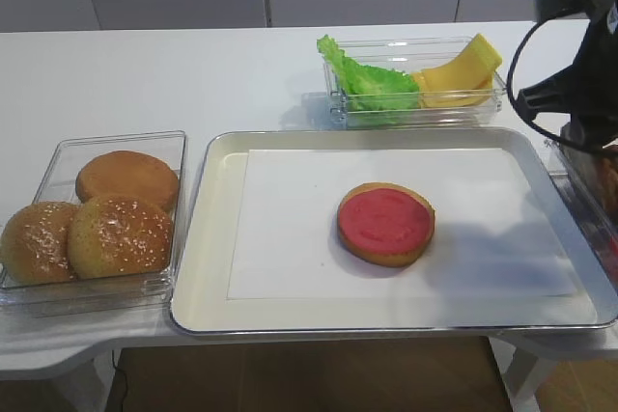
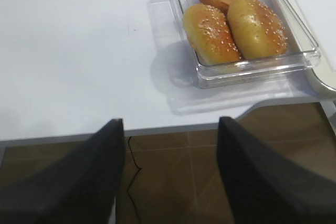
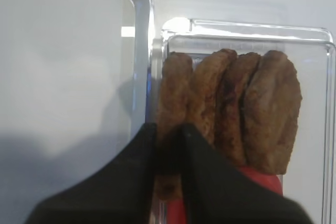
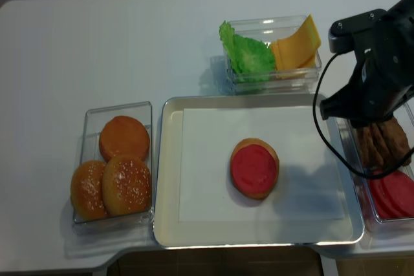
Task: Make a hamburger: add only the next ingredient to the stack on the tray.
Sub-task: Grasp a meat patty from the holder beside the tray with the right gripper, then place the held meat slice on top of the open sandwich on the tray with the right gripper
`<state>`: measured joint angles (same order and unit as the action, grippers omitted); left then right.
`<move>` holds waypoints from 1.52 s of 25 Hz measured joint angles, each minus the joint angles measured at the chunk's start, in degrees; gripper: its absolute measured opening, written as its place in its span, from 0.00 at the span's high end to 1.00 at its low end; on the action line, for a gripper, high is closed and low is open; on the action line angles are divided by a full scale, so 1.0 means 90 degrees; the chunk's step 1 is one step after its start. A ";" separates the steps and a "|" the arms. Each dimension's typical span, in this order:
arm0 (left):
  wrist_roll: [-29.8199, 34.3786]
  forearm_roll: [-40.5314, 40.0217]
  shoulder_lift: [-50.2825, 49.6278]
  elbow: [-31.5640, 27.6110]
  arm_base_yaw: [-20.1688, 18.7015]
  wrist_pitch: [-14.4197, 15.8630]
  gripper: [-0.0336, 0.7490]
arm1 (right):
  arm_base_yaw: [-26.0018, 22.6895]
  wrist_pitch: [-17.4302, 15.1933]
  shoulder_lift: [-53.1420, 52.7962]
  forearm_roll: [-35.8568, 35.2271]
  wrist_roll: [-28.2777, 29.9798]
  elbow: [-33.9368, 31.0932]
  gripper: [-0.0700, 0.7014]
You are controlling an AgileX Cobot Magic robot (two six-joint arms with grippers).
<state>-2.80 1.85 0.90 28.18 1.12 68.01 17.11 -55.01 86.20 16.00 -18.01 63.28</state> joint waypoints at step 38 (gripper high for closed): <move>0.0000 0.0000 0.0000 0.0000 0.0000 0.0000 0.42 | 0.1554 -0.0536 -0.1157 -0.0698 0.0258 0.0765 0.78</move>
<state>-2.80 1.85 0.90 28.18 1.12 68.01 31.10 -59.84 75.79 9.71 -15.68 70.16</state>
